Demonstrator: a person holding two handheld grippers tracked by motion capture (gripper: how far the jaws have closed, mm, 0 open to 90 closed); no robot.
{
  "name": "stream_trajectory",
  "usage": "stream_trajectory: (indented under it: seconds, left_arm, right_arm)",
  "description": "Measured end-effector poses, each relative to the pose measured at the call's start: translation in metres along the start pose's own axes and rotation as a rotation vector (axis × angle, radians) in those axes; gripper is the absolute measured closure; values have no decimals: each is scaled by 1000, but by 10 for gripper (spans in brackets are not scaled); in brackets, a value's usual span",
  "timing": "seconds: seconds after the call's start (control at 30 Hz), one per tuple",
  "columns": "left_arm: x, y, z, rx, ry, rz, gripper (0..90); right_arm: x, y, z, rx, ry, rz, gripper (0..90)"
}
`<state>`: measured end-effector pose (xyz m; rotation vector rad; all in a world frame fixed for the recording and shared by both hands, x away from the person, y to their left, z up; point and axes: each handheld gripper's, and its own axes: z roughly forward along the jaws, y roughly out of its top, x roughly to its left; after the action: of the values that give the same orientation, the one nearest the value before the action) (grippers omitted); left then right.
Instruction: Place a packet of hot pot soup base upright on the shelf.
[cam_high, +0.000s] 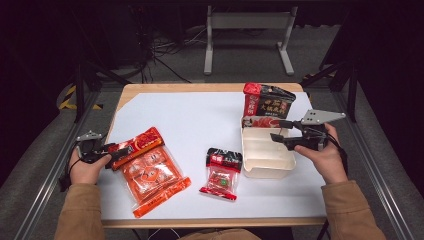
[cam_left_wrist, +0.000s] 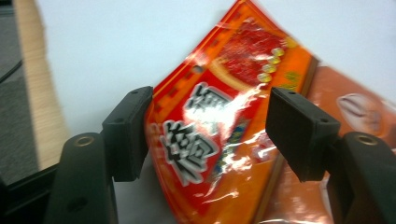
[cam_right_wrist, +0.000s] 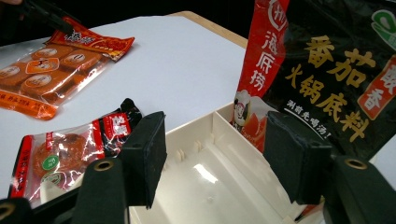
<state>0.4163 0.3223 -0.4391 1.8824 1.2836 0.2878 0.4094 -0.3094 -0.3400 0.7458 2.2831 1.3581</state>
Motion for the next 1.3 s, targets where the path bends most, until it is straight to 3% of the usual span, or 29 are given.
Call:
stream_trajectory:
  seconds: [0.13,0.27,0.37,0.4,0.6,0.93,1.13,1.3]
  left_arm:
    - [-2,0,3,11,-23,9,393]
    - [0,-4,3,-4,-59,-17,457]
    - [1,-5,3,0,-54,2,496]
    - [0,-5,4,15,-57,-19,513]
    - [2,-8,3,21,-47,-35,617]
    - [7,-14,6,74,-11,-57,756]
    - [9,-16,6,64,-35,-83,795]
    - [8,-17,7,71,-52,-89,879]
  right_arm:
    - [1,0,1,2,5,-2,390]
    - [1,0,2,4,10,-2,387]
    - [1,-1,4,6,11,-2,386]
    - [2,-1,4,6,12,-1,386]
    - [2,-1,5,11,16,-3,394]
    - [3,-1,5,12,19,-13,497]
    - [4,-1,5,14,54,6,535]
    - [7,-1,9,33,80,5,583]
